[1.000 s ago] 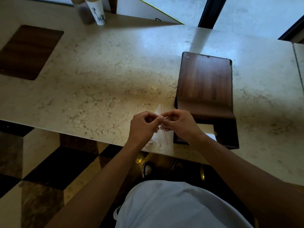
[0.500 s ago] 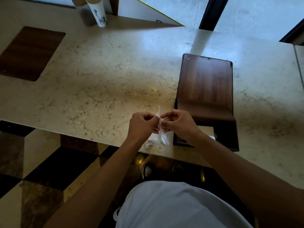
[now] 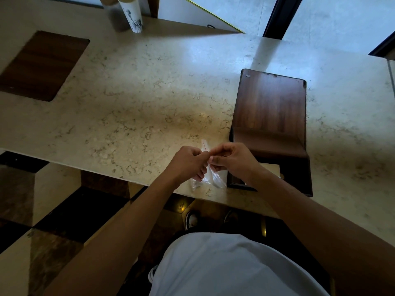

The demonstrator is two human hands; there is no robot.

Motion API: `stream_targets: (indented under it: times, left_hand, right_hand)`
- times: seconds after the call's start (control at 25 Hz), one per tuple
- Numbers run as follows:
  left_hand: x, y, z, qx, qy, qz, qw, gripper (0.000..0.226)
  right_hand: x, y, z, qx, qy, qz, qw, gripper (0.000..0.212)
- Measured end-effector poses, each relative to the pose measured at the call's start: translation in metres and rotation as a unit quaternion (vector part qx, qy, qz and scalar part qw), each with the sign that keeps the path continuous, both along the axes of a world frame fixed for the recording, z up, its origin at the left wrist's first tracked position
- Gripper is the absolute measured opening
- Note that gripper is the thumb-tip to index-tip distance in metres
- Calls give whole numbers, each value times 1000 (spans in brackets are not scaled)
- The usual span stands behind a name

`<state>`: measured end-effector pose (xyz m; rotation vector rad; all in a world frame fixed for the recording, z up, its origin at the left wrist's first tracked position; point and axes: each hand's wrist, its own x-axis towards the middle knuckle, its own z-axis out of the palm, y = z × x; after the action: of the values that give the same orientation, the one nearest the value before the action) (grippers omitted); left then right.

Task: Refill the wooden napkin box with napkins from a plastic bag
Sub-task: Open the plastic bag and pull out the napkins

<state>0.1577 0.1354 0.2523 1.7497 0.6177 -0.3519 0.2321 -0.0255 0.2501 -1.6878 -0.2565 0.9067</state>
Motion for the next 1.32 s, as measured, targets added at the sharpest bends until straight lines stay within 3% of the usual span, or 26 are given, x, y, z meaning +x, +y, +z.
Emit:
stream_targets:
  times: [0.16,0.32,0.4,0.6,0.76,1.0,1.16,1.32]
  left_hand:
    - [2,-2,1,77,-22,-27,996,38]
    - [5,-4,0,116,-62,-7,991,39]
    - [5,-4,-1,165,-75,-12,983,39]
    - [1,15,-3,305,-51,-61,949,38]
    - [6,30,2,359,-39,-120,925,39]
    - [13,34,8,458,-50,-188,867,24]
    - [16,33,7,451,-60,-193,869,25]
    - [8,22,-5,366,-55,-67,927,41]
  right_hand:
    - [-3,5,3,-25,-17,8,1000,9]
    - [-7,13,2,-80,-126,-13,989,6]
    - [-6,14,1,-127,-203,-18,971,14]
    - [11,-2,2,-211,-305,-39,928,21]
    - [18,-8,6,-226,-351,24,909,20]
    - [33,-12,12,-227,-436,103,865,5]
    - [39,-17,11,-223,-432,109,867,2]
    - [35,-13,9,-197,-377,39,904,2]
